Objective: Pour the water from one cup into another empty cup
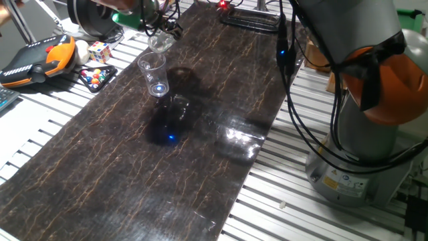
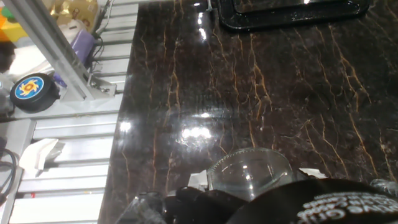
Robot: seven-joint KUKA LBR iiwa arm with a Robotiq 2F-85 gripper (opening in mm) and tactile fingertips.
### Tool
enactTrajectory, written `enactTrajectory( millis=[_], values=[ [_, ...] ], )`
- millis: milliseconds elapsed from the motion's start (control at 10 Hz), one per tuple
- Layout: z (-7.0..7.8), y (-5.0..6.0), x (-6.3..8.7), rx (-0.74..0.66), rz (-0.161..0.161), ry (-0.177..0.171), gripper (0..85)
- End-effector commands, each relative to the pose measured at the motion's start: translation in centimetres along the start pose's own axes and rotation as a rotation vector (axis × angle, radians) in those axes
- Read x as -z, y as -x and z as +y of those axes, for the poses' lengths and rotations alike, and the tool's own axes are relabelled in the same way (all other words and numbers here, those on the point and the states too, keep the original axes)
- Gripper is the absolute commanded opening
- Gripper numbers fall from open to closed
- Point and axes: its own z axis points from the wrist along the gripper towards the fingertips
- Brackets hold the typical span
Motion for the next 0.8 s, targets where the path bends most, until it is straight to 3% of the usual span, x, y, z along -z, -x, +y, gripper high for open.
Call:
enactTrajectory(
  millis=[0, 700],
  values=[
    [0.04, 0.03, -0.02, -0.003, -0.008, -0.002, 0.7],
    [0.11, 0.2, 0.13, 0.004, -0.064, 0.006, 0.7]
  ],
)
